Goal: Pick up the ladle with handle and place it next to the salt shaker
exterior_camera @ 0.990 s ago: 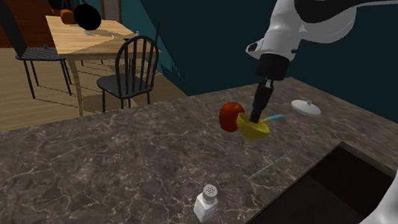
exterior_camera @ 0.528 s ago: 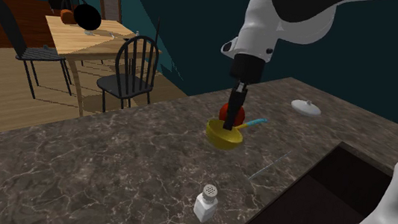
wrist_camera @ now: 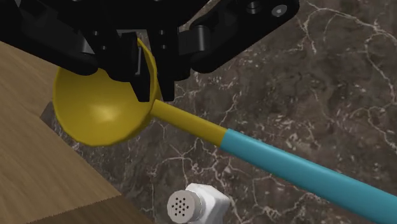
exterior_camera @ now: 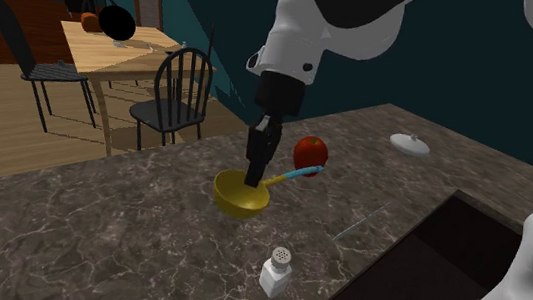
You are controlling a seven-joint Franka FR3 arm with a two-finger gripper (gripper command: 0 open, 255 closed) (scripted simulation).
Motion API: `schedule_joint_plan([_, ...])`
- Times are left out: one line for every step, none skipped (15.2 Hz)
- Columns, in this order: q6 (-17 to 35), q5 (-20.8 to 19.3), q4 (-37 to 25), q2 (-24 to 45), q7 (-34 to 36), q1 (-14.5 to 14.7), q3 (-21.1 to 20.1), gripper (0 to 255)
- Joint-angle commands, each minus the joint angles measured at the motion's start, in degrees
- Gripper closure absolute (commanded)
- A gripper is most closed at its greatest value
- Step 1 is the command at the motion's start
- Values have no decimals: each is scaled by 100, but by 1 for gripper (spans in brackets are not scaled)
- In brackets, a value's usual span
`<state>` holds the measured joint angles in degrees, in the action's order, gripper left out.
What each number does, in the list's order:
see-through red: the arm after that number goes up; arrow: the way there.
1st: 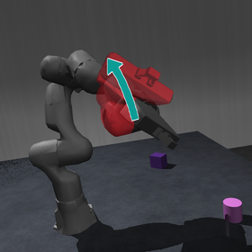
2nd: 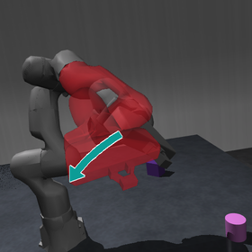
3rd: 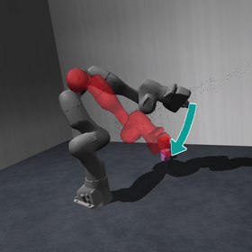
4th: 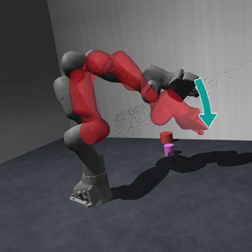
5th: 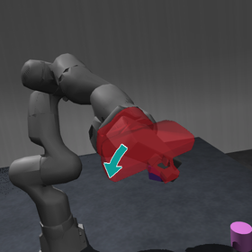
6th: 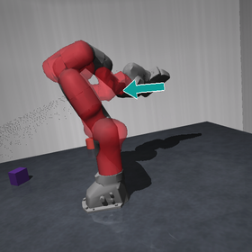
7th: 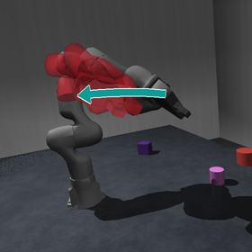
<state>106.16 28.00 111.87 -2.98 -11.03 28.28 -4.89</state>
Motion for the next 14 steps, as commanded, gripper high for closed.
schedule_joint_plan([72, -5, -293, 256, 228, 108, -120, 255])
schedule_joint_plan([105, -19, -468, 410, 341, 163, -175, 255])
schedule_joint_plan([133, -39, -650, 568, 454, 219, -228, 255])
schedule_joint_plan([156, -64, -841, 730, 568, 275, -278, 255])
schedule_joint_plan([175, -94, -1041, 896, 684, 334, -325, 255])
schedule_joint_plan([188, -129, -1249, 1068, 801, 393, -369, 255])
schedule_joint_plan([195, -168, -1468, 1244, 918, 455, -410, 255])
schedule_joint_plan([196, -212, -1698, 1425, 1037, 518, -448, 255])
schedule_joint_plan([190, -260, -1939, 1613, 1156, 584, -482, 255])
schedule_joint_plan([177, -312, -2194, 1806, 1276, 653, -513, 255])
schedule_joint_plan([155, -367, -2462, 2006, 1397, 724, -541, 255])
schedule_joint_plan([123, -425, -2747, 2215, 1518, 799, -564, 255])
schedule_joint_plan([60, -515, -3187, 2528, 1694, 908, -594, 255])
schedule_joint_plan([127, -504, -3115, 2529, 1664, 912, -590, 255])
